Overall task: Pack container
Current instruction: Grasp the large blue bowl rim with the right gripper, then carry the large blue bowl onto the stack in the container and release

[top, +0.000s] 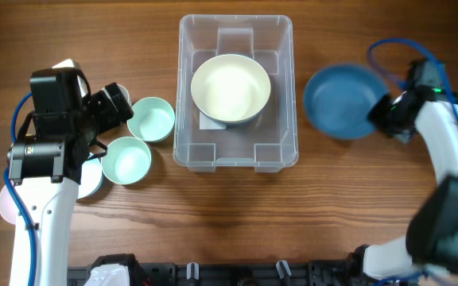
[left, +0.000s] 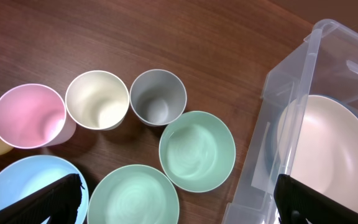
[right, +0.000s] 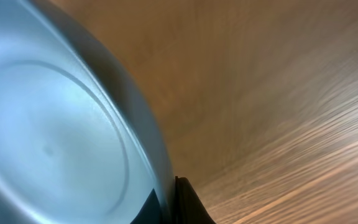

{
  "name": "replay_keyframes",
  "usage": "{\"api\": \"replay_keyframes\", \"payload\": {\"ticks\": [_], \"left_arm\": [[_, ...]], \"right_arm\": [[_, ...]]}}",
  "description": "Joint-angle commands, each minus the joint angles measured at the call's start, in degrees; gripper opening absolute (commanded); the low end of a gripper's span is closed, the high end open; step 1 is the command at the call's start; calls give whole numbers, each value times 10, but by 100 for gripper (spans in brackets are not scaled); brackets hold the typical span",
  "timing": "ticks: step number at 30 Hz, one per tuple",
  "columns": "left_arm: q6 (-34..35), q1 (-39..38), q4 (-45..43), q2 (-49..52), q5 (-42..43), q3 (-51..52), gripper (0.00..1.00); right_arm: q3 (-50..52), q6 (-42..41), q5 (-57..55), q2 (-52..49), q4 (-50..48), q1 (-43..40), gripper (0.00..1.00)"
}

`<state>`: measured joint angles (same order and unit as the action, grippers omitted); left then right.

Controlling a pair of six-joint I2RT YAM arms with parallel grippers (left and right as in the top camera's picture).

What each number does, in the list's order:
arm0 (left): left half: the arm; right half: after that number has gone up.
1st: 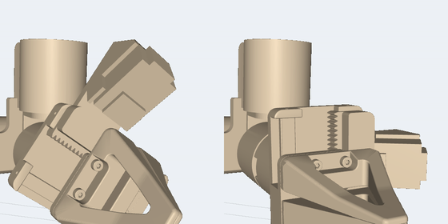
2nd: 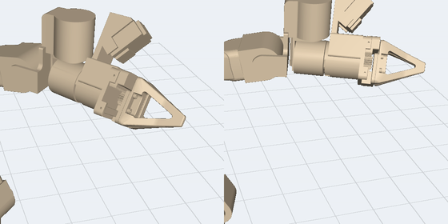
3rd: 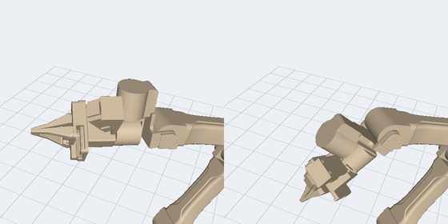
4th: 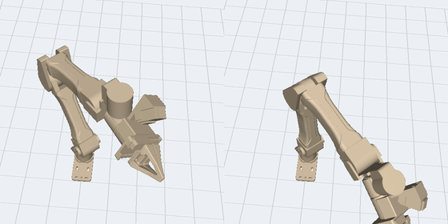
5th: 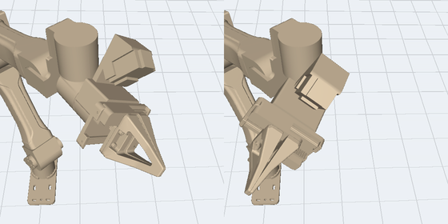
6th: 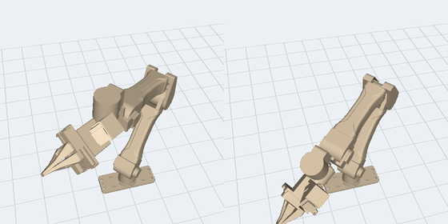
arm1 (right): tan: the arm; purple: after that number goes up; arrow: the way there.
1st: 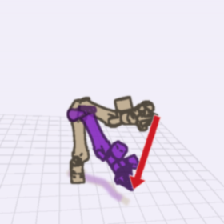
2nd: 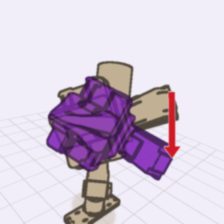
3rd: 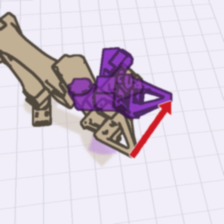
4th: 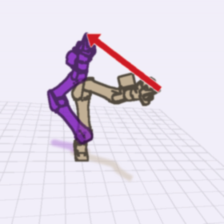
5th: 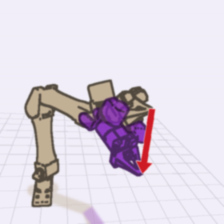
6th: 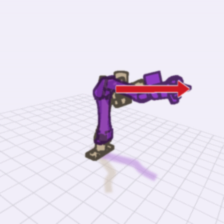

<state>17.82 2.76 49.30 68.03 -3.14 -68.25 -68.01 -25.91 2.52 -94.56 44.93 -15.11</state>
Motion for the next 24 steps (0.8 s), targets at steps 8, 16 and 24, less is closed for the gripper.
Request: {"api": "replay_keyframes", "payload": {"ticks": [8,16,24], "left_arm": [[-11,4,-2,0,3,-8,100],[-11,4,-2,0,3,-8,100],[-11,4,-2,0,3,-8,100]], "right_arm": [[-107,-23,93,214,-12,178,4],[-107,-42,-26,77,-112,382,5],[-107,-41,-16,-83,-231,386,6]]}}
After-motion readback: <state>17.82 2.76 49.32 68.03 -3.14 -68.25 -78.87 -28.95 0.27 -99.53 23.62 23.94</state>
